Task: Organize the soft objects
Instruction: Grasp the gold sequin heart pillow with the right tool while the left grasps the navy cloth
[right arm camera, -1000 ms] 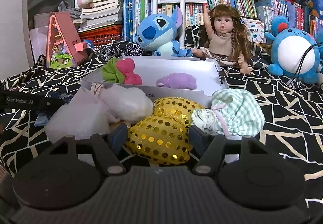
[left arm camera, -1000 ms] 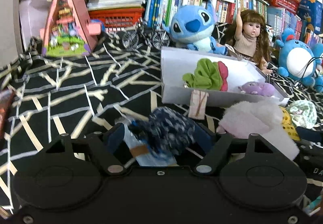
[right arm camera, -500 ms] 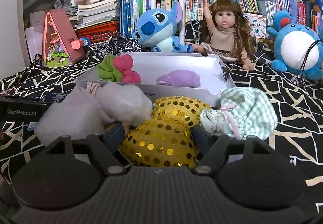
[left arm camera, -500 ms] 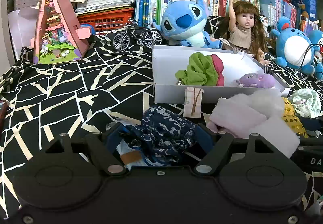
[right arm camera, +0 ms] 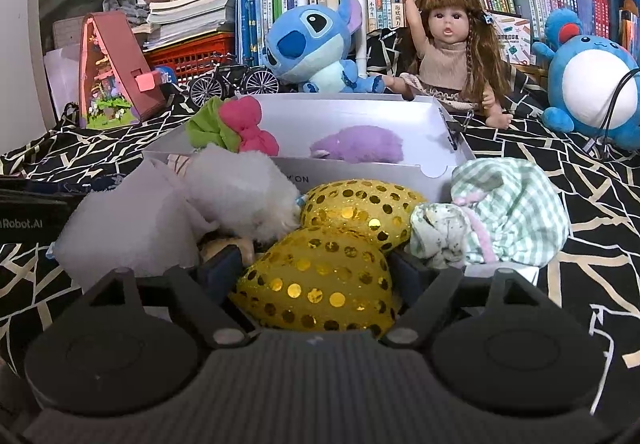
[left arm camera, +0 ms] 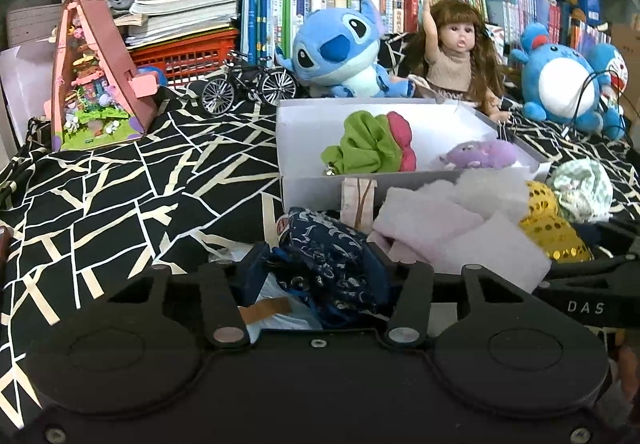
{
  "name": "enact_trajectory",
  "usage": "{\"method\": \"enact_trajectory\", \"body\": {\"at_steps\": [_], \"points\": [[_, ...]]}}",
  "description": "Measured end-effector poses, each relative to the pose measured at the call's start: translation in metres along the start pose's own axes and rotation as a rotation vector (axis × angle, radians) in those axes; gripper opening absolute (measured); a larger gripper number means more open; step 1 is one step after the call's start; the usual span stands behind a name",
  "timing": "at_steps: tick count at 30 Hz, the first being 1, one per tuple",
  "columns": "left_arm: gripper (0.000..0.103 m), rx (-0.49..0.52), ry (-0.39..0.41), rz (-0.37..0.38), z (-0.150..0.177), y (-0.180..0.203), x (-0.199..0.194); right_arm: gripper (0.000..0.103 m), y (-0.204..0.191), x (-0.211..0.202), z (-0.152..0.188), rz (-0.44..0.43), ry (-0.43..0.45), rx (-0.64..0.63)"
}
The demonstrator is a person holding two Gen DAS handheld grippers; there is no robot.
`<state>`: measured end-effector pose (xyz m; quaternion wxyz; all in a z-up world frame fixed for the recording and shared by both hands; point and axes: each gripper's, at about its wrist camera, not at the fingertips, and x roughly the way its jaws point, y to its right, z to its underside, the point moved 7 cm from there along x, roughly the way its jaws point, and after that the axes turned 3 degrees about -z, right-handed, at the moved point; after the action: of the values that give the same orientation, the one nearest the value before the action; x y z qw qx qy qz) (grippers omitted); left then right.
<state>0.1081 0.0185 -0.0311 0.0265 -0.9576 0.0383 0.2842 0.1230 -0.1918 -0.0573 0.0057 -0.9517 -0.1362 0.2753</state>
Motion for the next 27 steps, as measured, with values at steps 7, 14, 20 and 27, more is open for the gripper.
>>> {"method": "enact_trajectory", "body": {"at_steps": [7,14,20,27], "points": [[0.046,-0.092,-0.034,0.034,0.003,-0.008,0.009,0.087,-0.001,0.001,0.001,0.004,-0.006,-0.009],[0.032,-0.119,-0.017,0.057,-0.004,-0.009,0.0,0.087,-0.002,0.001,0.002,0.0,-0.007,-0.015],[0.032,-0.161,-0.055,0.078,-0.001,-0.012,0.008,0.087,-0.002,0.001,0.002,0.001,-0.006,-0.017],[0.033,-0.189,-0.088,0.108,0.006,-0.009,0.017,0.087,-0.003,0.001,0.002,0.001,-0.006,-0.018]]}}
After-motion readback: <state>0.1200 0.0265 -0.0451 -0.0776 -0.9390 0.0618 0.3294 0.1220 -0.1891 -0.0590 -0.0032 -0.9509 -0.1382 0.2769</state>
